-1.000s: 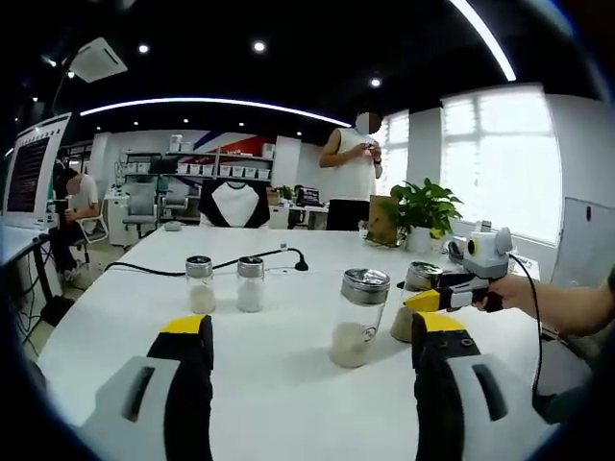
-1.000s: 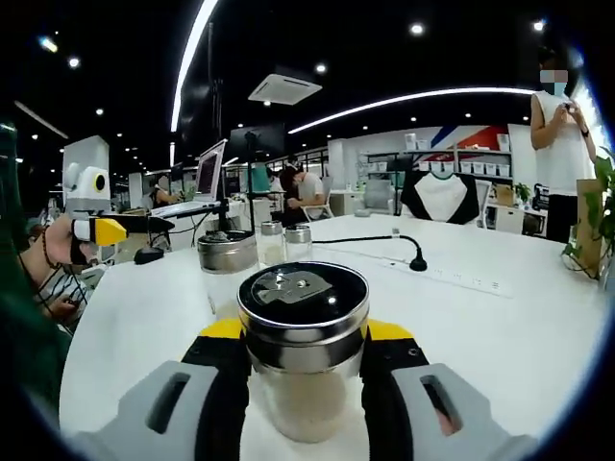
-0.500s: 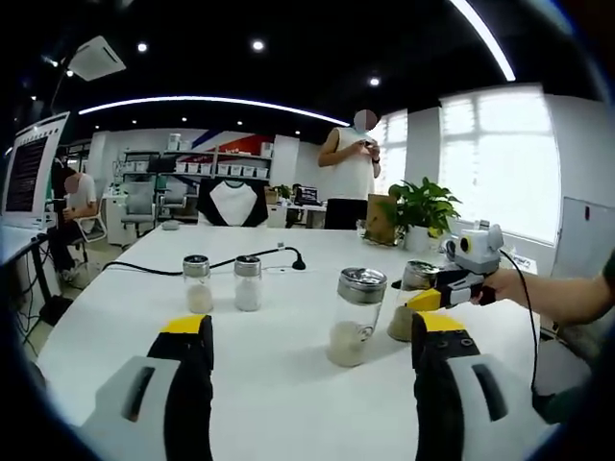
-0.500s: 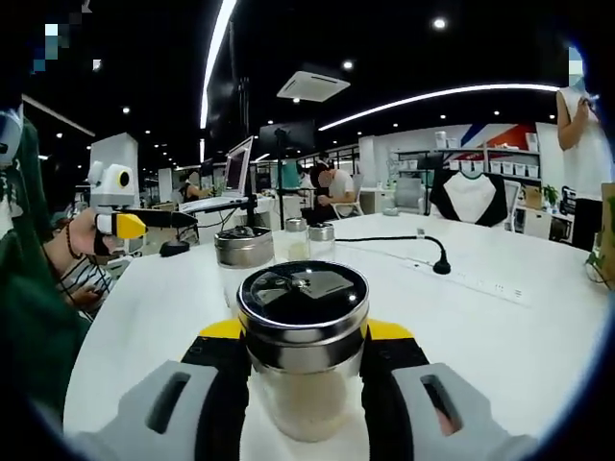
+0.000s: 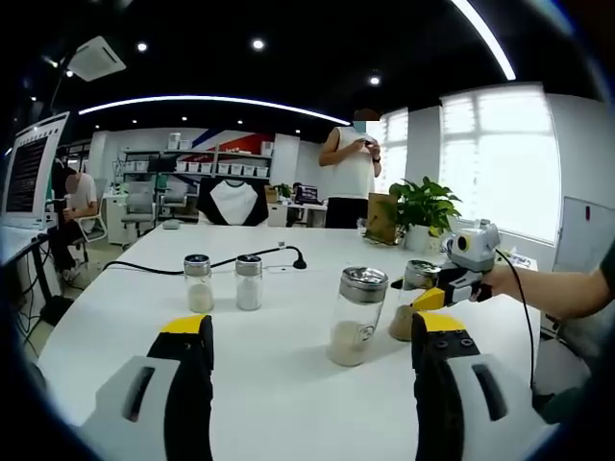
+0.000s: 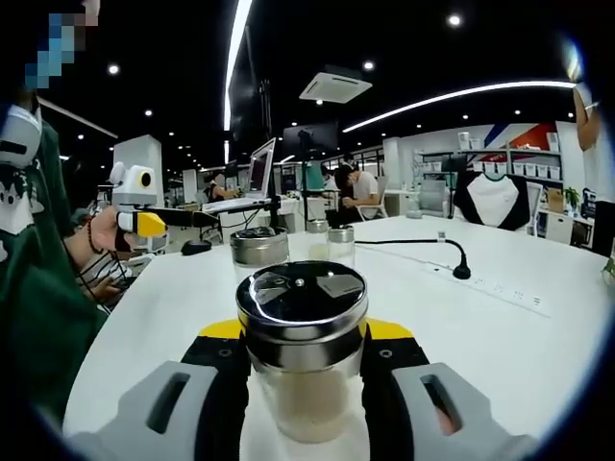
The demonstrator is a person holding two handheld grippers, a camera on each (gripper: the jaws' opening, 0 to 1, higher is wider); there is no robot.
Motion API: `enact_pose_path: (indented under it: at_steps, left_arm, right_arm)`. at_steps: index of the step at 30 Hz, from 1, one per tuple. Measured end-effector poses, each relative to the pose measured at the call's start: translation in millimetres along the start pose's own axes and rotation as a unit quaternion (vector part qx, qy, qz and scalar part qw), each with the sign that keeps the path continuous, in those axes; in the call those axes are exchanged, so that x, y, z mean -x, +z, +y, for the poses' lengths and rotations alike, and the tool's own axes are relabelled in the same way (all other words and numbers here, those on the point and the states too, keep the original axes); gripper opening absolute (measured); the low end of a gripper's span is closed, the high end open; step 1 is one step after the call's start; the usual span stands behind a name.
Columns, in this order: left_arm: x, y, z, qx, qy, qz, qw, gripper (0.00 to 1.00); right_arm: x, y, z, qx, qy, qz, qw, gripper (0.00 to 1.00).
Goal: Rotate the seasoning bottle until the label or dispensing opening points toward the visible target arrow and the bottle remains upright within the marked orientation range
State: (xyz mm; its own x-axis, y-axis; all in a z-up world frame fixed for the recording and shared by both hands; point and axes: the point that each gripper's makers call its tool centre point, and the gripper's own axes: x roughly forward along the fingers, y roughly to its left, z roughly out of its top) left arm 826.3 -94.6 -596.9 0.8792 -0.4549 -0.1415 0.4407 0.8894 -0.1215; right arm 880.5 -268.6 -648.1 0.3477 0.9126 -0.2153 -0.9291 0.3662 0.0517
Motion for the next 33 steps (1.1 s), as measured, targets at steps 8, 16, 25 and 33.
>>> enact_pose_path:
  at_steps: [8,16,25,33]
  left_arm:
    - [-1.2,-1.1,-2.9,0.000,-0.003,0.001,1.0000,0.89]
    - [-1.4,-1.5,-3.1,0.001,-0.003,0.003,1.0000,0.90]
    - [-1.2,-2.2,-4.6,0.004,-0.004,0.003,1.0000,0.90]
    - [-2.6,-0.7,-3.8,0.005,-0.003,0.002,1.0000,0.90]
  right_arm:
    - [-0.9,0.9,2.6,-0.001,0.017,-0.010,0.9998,0.44]
    - [-2.5,1.1,4.2,-0.002,0.027,-0.012,0.9996,0.44]
    - [-3.4,1.4,5.6,0.005,0.037,-0.015,0.9992,0.44]
    - [-3.7,1.7,5.4,-0.001,0.034,-0.018,0.9993,0.44]
